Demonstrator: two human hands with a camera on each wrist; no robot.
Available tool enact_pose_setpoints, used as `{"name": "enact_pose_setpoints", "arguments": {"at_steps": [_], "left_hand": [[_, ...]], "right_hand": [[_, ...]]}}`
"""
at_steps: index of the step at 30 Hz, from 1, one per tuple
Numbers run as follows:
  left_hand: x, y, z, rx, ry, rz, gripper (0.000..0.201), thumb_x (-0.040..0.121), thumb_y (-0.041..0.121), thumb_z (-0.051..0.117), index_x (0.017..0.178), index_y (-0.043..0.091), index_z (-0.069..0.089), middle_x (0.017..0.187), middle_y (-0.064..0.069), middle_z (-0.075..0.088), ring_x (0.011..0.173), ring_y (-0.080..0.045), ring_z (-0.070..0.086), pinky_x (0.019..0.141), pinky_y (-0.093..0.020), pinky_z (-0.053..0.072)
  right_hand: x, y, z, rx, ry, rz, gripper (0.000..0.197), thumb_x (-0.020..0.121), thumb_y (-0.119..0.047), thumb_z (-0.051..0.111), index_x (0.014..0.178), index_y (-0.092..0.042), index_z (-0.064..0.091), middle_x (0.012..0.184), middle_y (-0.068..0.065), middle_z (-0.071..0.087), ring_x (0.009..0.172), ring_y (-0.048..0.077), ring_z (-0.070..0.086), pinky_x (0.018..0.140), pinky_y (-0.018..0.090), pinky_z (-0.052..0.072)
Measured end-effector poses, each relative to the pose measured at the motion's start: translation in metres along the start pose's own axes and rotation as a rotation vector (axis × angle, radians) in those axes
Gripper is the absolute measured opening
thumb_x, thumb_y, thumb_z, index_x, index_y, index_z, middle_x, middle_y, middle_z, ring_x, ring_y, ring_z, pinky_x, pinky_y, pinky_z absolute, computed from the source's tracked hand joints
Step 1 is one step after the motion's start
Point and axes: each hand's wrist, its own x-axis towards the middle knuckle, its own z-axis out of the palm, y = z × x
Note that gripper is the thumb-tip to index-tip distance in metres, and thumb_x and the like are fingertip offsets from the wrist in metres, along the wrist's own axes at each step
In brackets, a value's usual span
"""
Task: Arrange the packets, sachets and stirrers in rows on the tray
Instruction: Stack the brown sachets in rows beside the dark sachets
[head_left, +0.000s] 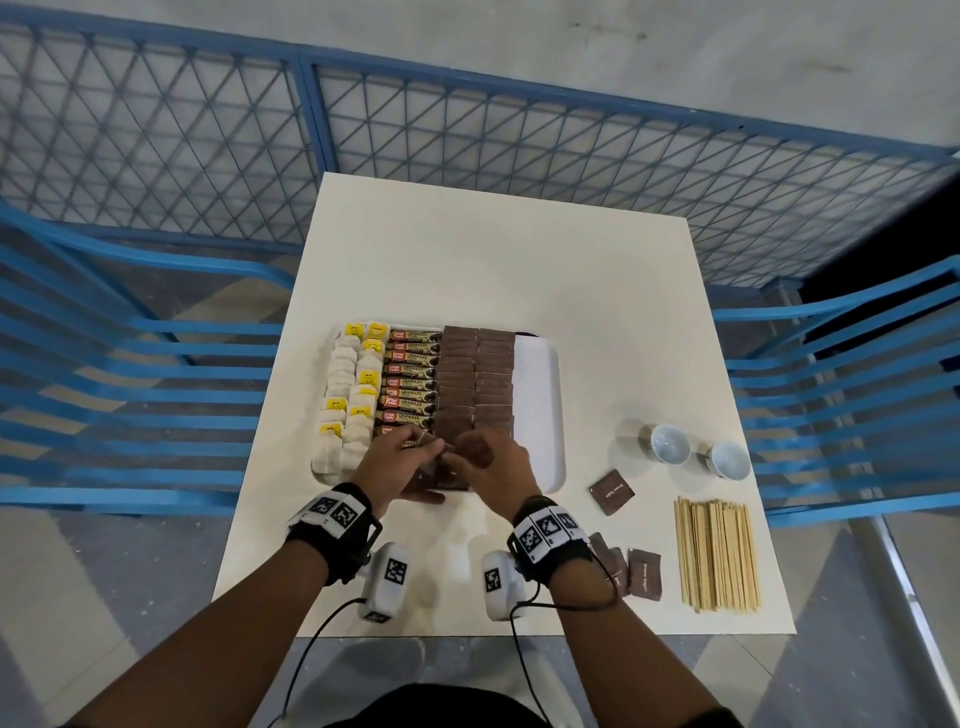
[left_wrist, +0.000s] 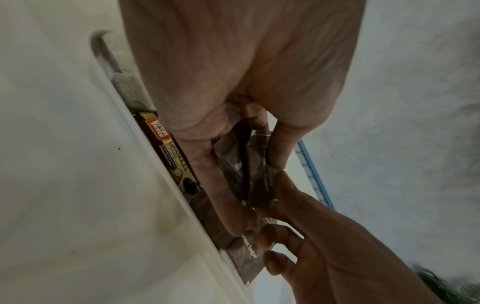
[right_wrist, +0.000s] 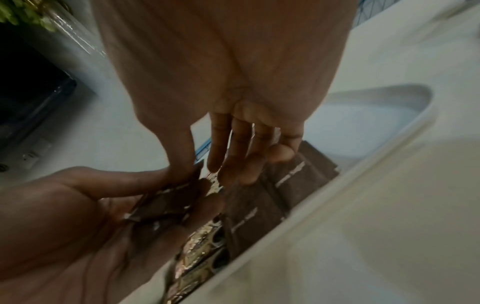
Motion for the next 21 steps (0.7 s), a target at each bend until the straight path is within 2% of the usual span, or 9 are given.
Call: {"name": "enact_pose_setpoints", "arguments": {"at_steps": [2, 3, 7, 9, 11, 14, 15, 18, 21], "left_hand": [[-0.001, 0.001, 0.000, -0.004, -0.001, -0.005, 0.015, 0.096, 0.016, 0.068, 0.102, 0.003, 0.065, 0.100, -0.021, 0.069, 0.092, -0.038, 0.072, 0.068, -0.059, 0.061], [-0.001, 0.002, -0.001, -0.008, 0.001, -0.005, 0.017, 0.097, 0.019, 0.068, 0.104, 0.004, 0.066, 0.105, -0.023, 0.070, 0.096, -0.040, 0.072, 0.067, -0.058, 0.061], [-0.003, 0.005, -0.003, 0.013, 0.005, 0.020, 0.019, 0.098, 0.024, 0.066, 0.110, 0.011, 0.073, 0.108, -0.018, 0.074, 0.091, -0.034, 0.075, 0.069, -0.059, 0.061], [-0.003, 0.005, -0.002, 0.030, 0.014, 0.049, 0.019, 0.099, 0.025, 0.065, 0.109, 0.012, 0.074, 0.107, -0.017, 0.074, 0.088, -0.033, 0.076, 0.069, -0.060, 0.061], [-0.002, 0.004, -0.001, 0.033, 0.028, 0.066, 0.019, 0.099, 0.027, 0.065, 0.108, 0.014, 0.075, 0.105, -0.018, 0.074, 0.088, -0.034, 0.076, 0.068, -0.062, 0.061], [0.000, 0.002, 0.001, 0.059, 0.035, 0.067, 0.021, 0.100, 0.028, 0.064, 0.109, 0.013, 0.075, 0.105, -0.019, 0.073, 0.087, -0.036, 0.075, 0.066, -0.060, 0.061], [0.001, 0.001, 0.001, 0.069, 0.037, 0.058, 0.020, 0.100, 0.026, 0.063, 0.111, 0.012, 0.073, 0.106, -0.020, 0.072, 0.087, -0.037, 0.075, 0.065, -0.059, 0.061], [0.007, -0.003, -0.003, 0.065, 0.035, 0.015, 0.020, 0.101, 0.006, 0.057, 0.118, 0.010, 0.065, 0.099, -0.018, 0.074, 0.084, -0.037, 0.075, 0.064, -0.051, 0.063], [0.008, -0.004, -0.007, 0.061, 0.041, -0.013, 0.024, 0.099, -0.004, 0.052, 0.117, 0.008, 0.061, 0.094, -0.017, 0.073, 0.075, -0.031, 0.075, 0.061, -0.044, 0.062]], "right_hand": [[0.004, -0.003, 0.002, 0.002, -0.020, -0.010, 0.013, 0.083, -0.033, 0.079, 0.089, -0.024, 0.071, 0.079, -0.016, 0.068, 0.074, -0.006, 0.061, 0.065, 0.006, 0.044], [0.005, -0.002, 0.002, 0.020, -0.007, -0.012, 0.008, 0.083, -0.030, 0.079, 0.086, -0.025, 0.073, 0.076, -0.016, 0.068, 0.071, -0.006, 0.062, 0.065, 0.008, 0.045], [0.010, 0.004, -0.003, 0.068, 0.107, -0.040, 0.007, 0.085, -0.027, 0.076, 0.079, -0.030, 0.074, 0.074, -0.014, 0.071, 0.070, 0.002, 0.066, 0.069, 0.022, 0.054], [0.009, 0.003, -0.003, 0.077, 0.097, -0.040, 0.004, 0.085, -0.029, 0.076, 0.082, -0.029, 0.074, 0.079, -0.011, 0.073, 0.073, 0.006, 0.068, 0.072, 0.027, 0.057], [0.007, 0.001, -0.005, 0.105, 0.052, -0.023, 0.010, 0.083, -0.031, 0.079, 0.089, -0.026, 0.073, 0.084, -0.009, 0.074, 0.076, 0.006, 0.069, 0.072, 0.024, 0.058], [0.007, 0.003, -0.008, 0.098, 0.021, -0.011, 0.015, 0.080, -0.024, 0.082, 0.088, -0.028, 0.070, 0.081, -0.012, 0.071, 0.072, 0.000, 0.066, 0.067, 0.013, 0.051], [0.008, 0.006, -0.010, 0.097, 0.048, -0.004, 0.015, 0.080, -0.022, 0.082, 0.089, -0.027, 0.071, 0.081, -0.012, 0.070, 0.073, 0.000, 0.065, 0.067, 0.013, 0.050], [0.008, 0.023, -0.023, 0.092, 0.156, 0.052, 0.012, 0.082, -0.022, 0.079, 0.092, -0.024, 0.071, 0.084, -0.007, 0.072, 0.075, 0.011, 0.067, 0.069, 0.022, 0.053], [0.001, 0.046, -0.033, 0.023, 0.159, 0.100, 0.014, 0.082, -0.019, 0.078, 0.094, -0.020, 0.071, 0.083, -0.003, 0.072, 0.069, 0.016, 0.065, 0.063, 0.015, 0.047]]}}
